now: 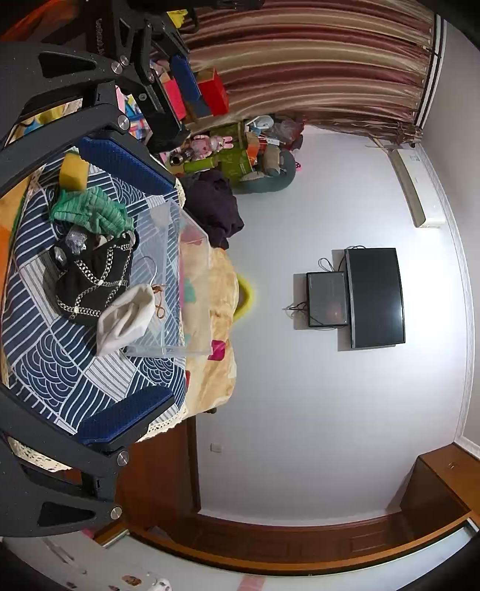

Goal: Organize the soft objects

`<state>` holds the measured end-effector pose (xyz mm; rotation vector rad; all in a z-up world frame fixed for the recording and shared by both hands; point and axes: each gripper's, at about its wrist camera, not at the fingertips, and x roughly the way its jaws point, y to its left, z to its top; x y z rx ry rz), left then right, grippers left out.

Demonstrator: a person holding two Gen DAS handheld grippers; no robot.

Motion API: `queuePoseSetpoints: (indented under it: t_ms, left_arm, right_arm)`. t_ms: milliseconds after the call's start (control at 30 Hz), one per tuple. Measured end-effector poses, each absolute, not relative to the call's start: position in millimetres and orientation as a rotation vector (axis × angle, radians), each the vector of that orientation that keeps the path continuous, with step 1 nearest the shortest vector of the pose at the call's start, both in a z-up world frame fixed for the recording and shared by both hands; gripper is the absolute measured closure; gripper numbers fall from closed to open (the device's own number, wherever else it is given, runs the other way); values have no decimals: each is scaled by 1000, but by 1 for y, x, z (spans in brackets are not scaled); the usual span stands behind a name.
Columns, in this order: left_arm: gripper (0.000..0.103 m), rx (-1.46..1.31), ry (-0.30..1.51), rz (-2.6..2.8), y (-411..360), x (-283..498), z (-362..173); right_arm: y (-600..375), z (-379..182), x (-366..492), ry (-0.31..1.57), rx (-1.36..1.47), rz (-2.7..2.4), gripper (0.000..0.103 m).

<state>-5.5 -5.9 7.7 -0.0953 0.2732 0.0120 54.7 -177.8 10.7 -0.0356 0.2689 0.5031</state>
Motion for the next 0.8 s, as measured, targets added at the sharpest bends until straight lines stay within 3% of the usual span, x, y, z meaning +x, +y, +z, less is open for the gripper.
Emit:
queuePoseSetpoints:
  t_ms: [800]
  left_arm:
    - [0,-92,269,11,-7,-5,9]
  right_arm:
    - [-178,15,52,255,-35,505,0]
